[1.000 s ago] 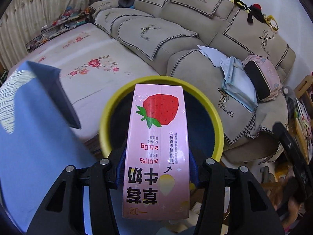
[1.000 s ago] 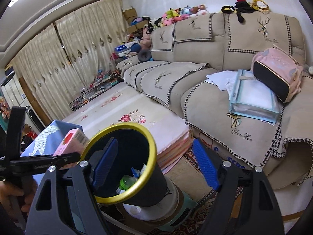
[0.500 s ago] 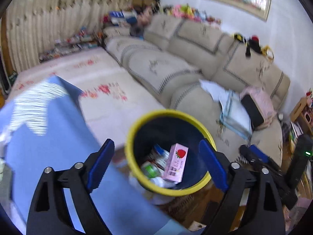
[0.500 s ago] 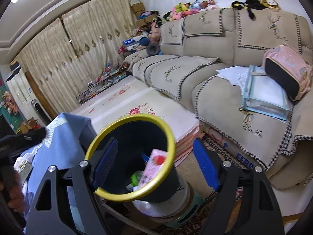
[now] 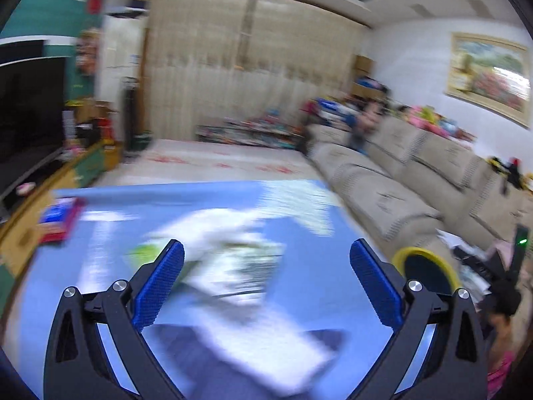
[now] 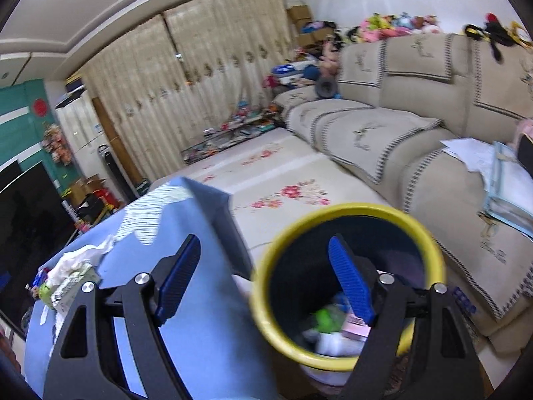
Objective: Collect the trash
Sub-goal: 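Grasp the white tea box with the right gripper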
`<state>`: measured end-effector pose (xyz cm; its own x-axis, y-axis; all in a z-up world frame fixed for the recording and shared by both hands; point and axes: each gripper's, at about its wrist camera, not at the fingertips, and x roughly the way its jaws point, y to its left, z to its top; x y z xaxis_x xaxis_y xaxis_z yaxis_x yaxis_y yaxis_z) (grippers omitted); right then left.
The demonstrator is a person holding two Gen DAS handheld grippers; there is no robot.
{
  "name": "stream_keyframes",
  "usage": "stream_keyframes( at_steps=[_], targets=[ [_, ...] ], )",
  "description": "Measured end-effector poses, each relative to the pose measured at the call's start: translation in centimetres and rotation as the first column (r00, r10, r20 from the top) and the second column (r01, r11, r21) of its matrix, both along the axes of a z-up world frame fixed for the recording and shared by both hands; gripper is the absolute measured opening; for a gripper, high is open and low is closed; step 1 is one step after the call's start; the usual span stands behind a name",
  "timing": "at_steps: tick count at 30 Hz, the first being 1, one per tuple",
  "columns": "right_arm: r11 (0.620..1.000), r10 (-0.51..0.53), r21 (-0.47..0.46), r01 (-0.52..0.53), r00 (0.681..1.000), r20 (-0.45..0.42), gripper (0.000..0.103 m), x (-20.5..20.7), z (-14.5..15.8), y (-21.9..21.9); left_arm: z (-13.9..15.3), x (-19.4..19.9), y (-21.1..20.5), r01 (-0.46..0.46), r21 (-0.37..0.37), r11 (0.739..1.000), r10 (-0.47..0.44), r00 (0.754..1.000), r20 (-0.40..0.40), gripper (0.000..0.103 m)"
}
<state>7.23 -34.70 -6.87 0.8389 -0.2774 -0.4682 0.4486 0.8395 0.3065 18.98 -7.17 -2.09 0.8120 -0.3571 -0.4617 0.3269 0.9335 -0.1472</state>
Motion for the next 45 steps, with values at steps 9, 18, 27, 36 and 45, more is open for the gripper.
stream_keyframes(
  at_steps=[9,18,27,36,45],
  targets=[
    [0.988,0.128,-0.085,-0.131,0.991,-0.043,0.078,5.6,0.3,6.6,-4.5,1.6,13.6,-0.316,0.039,0.948,0.316,0.949,-0.002,0.098],
    [0.929,0.34,-0.117,-0.35,0.935,-0.101,0.08,9.5,1.6,14.4,-6.5,2.1,16.0,-0.39,0.007,0.921,0.39,0.92,-0.043,0.098],
    [0.757,0.574,-0.232,-0.611,0.791,-0.213,0.08,12.2,1.3,25.9,-5.6,0.7,16.2,-0.433,-0.025,0.901,0.432,0.901,-0.048,0.098],
    [0.708,0.542,-0.271,-0.652,0.748,-0.383,0.08,15.0,-1.3,29.0,-5.8,0.5,16.1,-0.428,-0.031,0.903,0.426,0.903,-0.056,0.098],
    [0.84,0.386,-0.232,-0.49,0.841,-0.378,0.081,15.1,-1.4,20.7,-5.9,0.5,15.8,-0.422,-0.031,0.906,0.42,0.905,-0.064,0.098]
  ],
)
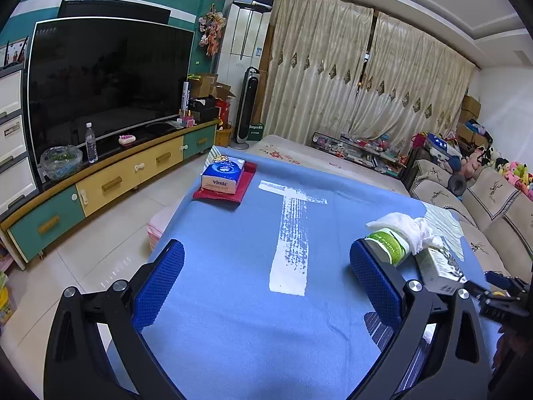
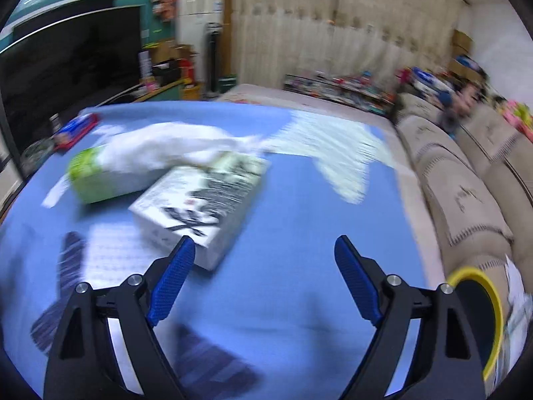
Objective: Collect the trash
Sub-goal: 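Grasp the white tea box with the right gripper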
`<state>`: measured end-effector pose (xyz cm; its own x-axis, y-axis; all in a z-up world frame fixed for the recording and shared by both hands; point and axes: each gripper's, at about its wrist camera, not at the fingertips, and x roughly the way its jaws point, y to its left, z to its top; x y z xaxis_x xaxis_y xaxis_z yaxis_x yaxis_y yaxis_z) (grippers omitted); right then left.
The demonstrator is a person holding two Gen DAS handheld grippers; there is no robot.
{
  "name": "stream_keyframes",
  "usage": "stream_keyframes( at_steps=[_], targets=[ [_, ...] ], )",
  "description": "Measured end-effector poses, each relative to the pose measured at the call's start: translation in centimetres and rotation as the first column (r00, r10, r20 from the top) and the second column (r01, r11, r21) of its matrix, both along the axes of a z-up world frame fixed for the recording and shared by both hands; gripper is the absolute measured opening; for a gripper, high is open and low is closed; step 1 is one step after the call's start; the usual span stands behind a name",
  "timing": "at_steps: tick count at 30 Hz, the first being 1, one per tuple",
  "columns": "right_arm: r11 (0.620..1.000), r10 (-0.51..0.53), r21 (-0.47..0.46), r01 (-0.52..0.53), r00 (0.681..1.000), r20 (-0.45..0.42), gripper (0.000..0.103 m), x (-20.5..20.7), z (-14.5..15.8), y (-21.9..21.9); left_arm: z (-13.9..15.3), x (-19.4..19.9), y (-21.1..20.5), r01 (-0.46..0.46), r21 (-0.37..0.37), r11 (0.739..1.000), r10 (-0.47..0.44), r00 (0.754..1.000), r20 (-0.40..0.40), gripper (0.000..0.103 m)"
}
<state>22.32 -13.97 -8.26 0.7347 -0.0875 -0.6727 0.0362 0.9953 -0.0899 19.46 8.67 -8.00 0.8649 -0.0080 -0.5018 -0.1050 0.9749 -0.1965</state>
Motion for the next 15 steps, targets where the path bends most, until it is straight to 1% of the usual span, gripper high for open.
stream_keyframes(
  at_steps=[2,4,7,8,10,12,15],
  targets=[
    [0.997,-0.076,0.015,0.076,0.997,-0.004,0.081,-0.1,0.0,-2.4,-0.1,0.0,-0.1,0.004,-0.001,1.0,-0.004,1.0,-0.002,0.098],
    [0.993,-0.099,0.07,0.099,0.995,-0.003,0.081,-0.4,0.1,-3.8,-0.1,0.0,-0.3,0.008,0.005,1.0,-0.008,1.0,-0.005,0.098],
    [0.994,-0.048,0.105,0.044,0.998,0.032,0.081,-0.7,0.6,-2.7,-0.1,0.0,-0.6,0.013,0.011,1.0,-0.013,1.0,-0.007,0.098],
    [0.993,-0.007,0.119,0.002,0.999,0.044,0.083,-0.8,0.8,-1.5,-0.2,0.0,-0.7,0.015,0.014,1.0,-0.015,1.0,-0.009,0.098],
    [0.991,0.035,0.131,-0.041,0.998,0.049,0.087,-0.5,0.8,0.1,-0.2,0.0,-0.7,0.019,0.014,1.0,-0.018,1.0,-0.011,0.098],
    [0.993,0.066,0.098,-0.07,0.997,0.044,0.089,-0.1,0.6,2.3,-0.2,0.0,-0.8,0.02,0.015,1.0,-0.02,1.0,-0.01,0.098],
    [0.998,0.057,0.022,-0.058,0.997,0.043,0.091,0.6,0.1,4.7,-0.2,0.0,-0.9,0.023,0.012,1.0,-0.023,1.0,-0.012,0.098]
  ],
)
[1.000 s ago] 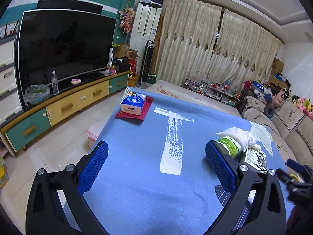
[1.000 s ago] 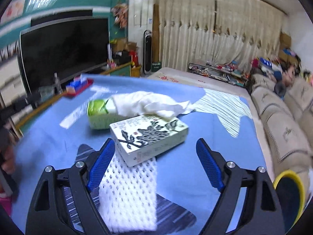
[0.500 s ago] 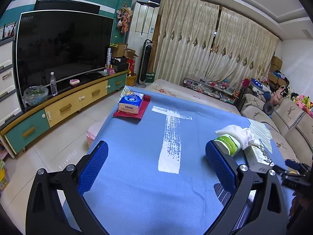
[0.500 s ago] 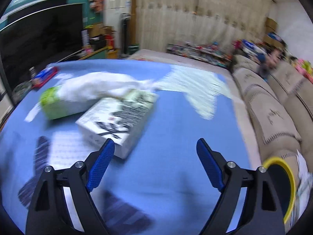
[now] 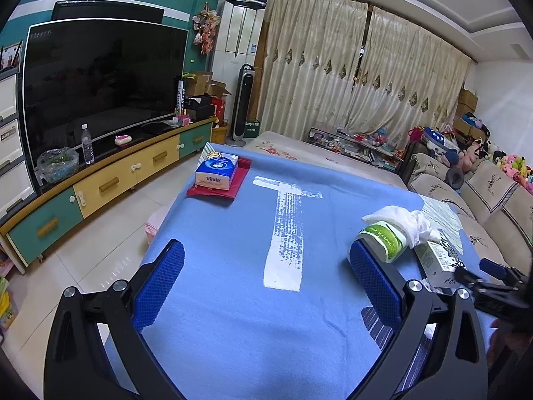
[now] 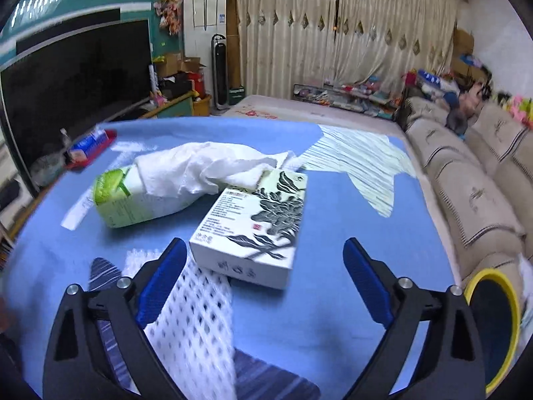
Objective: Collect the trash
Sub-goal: 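Grasp the white tea box with the right gripper, then drop the white tea box into the yellow bin with the right gripper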
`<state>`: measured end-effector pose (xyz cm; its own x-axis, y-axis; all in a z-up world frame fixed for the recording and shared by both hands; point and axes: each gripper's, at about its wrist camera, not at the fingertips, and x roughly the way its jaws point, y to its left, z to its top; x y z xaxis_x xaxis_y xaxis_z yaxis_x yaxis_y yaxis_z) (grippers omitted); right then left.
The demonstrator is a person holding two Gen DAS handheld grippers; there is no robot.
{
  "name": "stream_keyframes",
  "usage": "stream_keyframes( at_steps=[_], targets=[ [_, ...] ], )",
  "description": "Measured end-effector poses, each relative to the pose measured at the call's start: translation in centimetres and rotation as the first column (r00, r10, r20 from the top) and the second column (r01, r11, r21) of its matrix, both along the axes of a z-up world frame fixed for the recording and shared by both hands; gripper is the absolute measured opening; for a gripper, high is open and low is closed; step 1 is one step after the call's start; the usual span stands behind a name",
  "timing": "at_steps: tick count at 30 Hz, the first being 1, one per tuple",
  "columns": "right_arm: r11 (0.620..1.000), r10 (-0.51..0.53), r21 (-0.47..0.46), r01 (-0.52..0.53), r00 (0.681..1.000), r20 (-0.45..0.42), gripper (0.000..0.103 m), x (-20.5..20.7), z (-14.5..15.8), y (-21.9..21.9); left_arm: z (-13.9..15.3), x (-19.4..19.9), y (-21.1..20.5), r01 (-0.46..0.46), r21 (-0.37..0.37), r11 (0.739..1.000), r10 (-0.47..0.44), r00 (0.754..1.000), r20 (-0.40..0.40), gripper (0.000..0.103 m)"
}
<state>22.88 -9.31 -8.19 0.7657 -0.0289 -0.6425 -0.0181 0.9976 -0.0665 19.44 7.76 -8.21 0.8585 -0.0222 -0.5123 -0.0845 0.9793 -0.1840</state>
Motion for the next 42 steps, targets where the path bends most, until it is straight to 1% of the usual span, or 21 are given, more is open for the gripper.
stream_keyframes(
  at_steps=[1,4,7,9,11,13,16,17,21,27,28,29,33,37,42],
  targets=[
    [1.0,-0.008,-0.013,0.008,1.0,-0.011,0.091,0.4,-0.4,0.4,0.0,0.0,0.0,0.002,-0.003,1.0,-0.002,1.0,0.0,0.098],
    [1.0,-0.009,0.012,0.01,0.998,-0.054,0.091,1.2,-1.2,0.6,0.0,0.0,-0.3,0.01,-0.003,1.0,-0.01,1.0,0.002,0.098],
    [1.0,-0.014,0.008,0.015,0.997,-0.075,0.091,1.7,-1.8,1.0,0.0,-0.1,-0.5,0.017,0.003,1.0,-0.017,1.0,0.002,0.098],
    [0.999,-0.02,0.027,0.022,0.996,-0.088,0.091,2.0,-1.9,0.7,-0.1,-0.1,-0.7,0.019,0.008,1.0,-0.019,1.0,0.001,0.098],
    [0.998,-0.035,0.044,0.038,0.997,-0.074,0.087,1.9,-1.7,0.0,-0.1,-0.1,-0.7,0.019,0.01,1.0,-0.019,1.0,0.001,0.098],
    [0.997,-0.051,0.061,0.056,0.996,-0.077,0.079,1.9,-1.7,-1.0,-0.1,-0.1,-0.7,0.02,0.008,1.0,-0.02,1.0,0.0,0.098],
    [0.989,-0.076,0.121,0.087,0.993,-0.09,0.076,1.6,-1.9,-2.8,-0.1,-0.1,-0.7,0.02,0.007,1.0,-0.02,1.0,0.001,0.098],
    [0.987,-0.07,0.141,0.083,0.993,-0.093,0.076,1.6,-1.9,-3.1,-0.1,-0.1,-0.7,0.021,0.007,1.0,-0.021,1.0,0.0,0.098],
    [0.986,-0.026,0.159,0.043,0.994,-0.107,0.076,1.9,-2.0,-2.9,-0.1,-0.1,-0.9,0.025,0.015,1.0,-0.025,1.0,-0.001,0.098],
    [0.985,-0.014,0.17,0.039,0.99,-0.144,0.077,2.4,-2.4,-3.0,-0.1,-0.1,-0.9,0.025,0.015,1.0,-0.025,1.0,-0.002,0.098],
    [0.986,-0.011,0.165,0.036,0.989,-0.148,0.076,2.5,-2.5,-2.9,-0.1,-0.1,-0.9,0.025,0.016,1.0,-0.025,1.0,-0.001,0.098],
    [0.987,-0.011,0.158,0.035,0.989,-0.148,0.071,2.5,-2.5,-2.9,-0.1,-0.1,-0.9,0.025,0.015,1.0,-0.025,1.0,-0.001,0.098],
    [0.99,-0.008,0.142,0.025,0.993,-0.117,0.07,1.8,-1.8,-2.9,-0.2,-0.1,-0.9,0.024,0.016,1.0,-0.024,1.0,0.0,0.098],
    [0.989,-0.003,0.15,0.013,0.998,-0.065,0.07,-0.3,0.0,-3.7,-0.2,-0.1,-0.7,0.025,0.01,1.0,-0.025,1.0,-0.005,0.098],
    [0.98,0.006,0.2,-0.005,1.0,-0.006,0.069,-4.0,2.9,-5.8,-0.1,-0.3,-0.8,0.026,0.021,0.999,-0.026,1.0,-0.004,0.098]
  ],
)
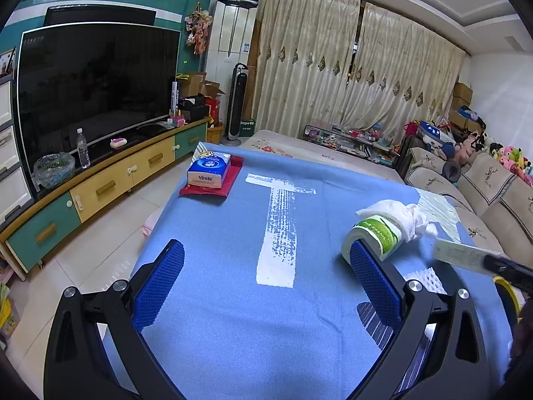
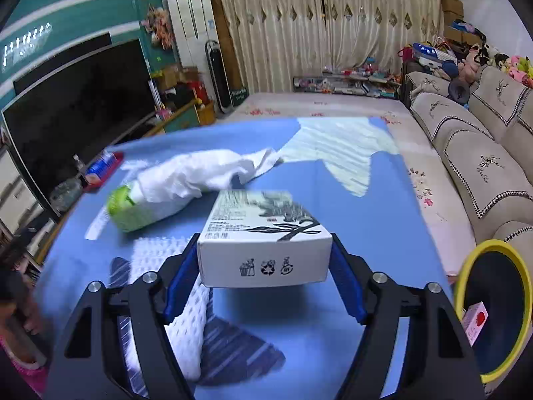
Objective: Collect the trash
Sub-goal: 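Drop the white tea box into the yellow bin with the right gripper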
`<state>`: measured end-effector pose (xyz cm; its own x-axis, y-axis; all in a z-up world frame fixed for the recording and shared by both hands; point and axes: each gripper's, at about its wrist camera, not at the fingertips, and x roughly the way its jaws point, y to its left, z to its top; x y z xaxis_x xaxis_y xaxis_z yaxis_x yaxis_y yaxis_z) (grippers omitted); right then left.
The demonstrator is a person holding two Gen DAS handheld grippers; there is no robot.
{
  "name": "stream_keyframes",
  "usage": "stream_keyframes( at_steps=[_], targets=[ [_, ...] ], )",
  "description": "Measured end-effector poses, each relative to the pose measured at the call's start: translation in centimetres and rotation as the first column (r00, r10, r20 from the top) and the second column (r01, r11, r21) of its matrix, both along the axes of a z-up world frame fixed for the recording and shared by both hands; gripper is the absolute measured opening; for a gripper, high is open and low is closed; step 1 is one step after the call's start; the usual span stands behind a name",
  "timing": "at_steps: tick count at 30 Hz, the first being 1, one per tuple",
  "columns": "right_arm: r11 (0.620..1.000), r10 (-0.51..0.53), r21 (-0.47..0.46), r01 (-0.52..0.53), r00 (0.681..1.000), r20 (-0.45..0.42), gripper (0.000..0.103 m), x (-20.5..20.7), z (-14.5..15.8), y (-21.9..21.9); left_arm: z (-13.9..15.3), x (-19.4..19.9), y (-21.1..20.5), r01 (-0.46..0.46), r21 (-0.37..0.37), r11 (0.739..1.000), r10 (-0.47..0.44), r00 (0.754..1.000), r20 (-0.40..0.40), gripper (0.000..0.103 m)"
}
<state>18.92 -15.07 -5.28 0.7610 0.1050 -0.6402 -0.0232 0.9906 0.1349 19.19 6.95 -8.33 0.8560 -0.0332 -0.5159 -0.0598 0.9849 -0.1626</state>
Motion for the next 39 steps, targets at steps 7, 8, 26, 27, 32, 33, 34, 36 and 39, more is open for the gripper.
stream_keyframes(
  at_steps=[7,8,26,27,32,33,34,36,39],
  targets=[
    [0.999,-0.01,0.049,0.007,0.998,0.063,0.069,-4.2,2.9,-2.4,-0.1,0.1,-0.2,0.0,0.011,1.0,0.0,1.0,-0.004,0.098],
    [0.998,-0.013,0.054,0.009,0.998,0.067,0.069,-4.6,3.1,-2.6,-0.1,0.1,-0.2,0.0,0.013,1.0,0.0,1.0,-0.004,0.098],
    [0.959,-0.282,0.069,0.275,0.95,0.137,0.068,-9.1,5.5,-12.7,-0.4,0.3,-0.7,0.004,0.031,1.0,-0.004,1.0,-0.01,0.098],
    [0.947,-0.321,0.065,0.315,0.938,0.131,0.068,-9.4,5.2,-14.0,-0.4,0.3,-0.7,0.004,0.034,0.999,-0.004,1.0,-0.01,0.098],
    [0.894,-0.449,0.044,0.447,0.889,0.094,0.068,-10.1,3.4,-18.7,-0.6,0.5,-1.0,0.009,0.044,0.999,-0.008,1.0,-0.015,0.098],
    [0.883,-0.468,0.038,0.467,0.879,0.087,0.068,-10.2,3.0,-19.4,-0.6,0.6,-1.0,0.01,0.045,0.999,-0.009,1.0,-0.016,0.098],
    [0.87,-0.493,0.031,0.492,0.867,0.078,0.068,-10.3,2.6,-20.3,-0.7,0.6,-1.0,0.011,0.048,0.999,-0.01,1.0,-0.017,0.098],
    [0.855,-0.518,0.023,0.518,0.853,0.067,0.068,-10.3,1.9,-21.3,-0.7,0.7,-1.1,0.014,0.052,0.999,-0.013,1.0,-0.02,0.098],
    [0.834,-0.551,0.014,0.551,0.833,0.052,0.068,-10.3,0.7,-22.6,-0.9,0.8,-1.3,0.018,0.058,0.998,-0.017,1.0,-0.025,0.098]
  ],
)
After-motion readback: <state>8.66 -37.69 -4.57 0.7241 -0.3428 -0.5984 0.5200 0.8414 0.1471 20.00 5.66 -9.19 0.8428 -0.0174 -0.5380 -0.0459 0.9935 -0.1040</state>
